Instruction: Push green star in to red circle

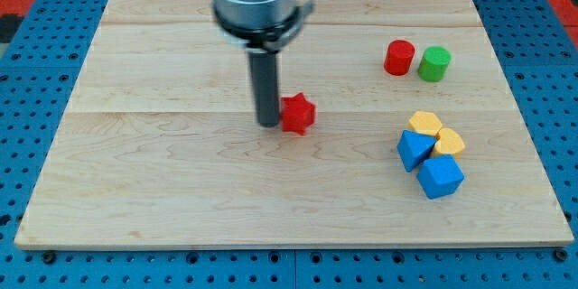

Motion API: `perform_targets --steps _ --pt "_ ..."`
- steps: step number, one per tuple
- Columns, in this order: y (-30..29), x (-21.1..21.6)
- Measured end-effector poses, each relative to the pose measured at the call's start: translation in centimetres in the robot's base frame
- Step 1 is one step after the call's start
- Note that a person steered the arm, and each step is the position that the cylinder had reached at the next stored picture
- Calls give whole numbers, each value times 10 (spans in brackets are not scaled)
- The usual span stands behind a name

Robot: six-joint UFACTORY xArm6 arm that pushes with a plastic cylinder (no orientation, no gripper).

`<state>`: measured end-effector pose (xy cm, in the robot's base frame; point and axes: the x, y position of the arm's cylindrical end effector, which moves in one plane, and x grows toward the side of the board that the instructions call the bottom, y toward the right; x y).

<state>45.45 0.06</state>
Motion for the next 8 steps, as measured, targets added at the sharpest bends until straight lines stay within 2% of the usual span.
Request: perform_targets --steps 1,2,3,6,8 --pt "73 -4" --pt "106 -44" --pt "139 -47" --pt "-113 -123" --pt "-102 -223"
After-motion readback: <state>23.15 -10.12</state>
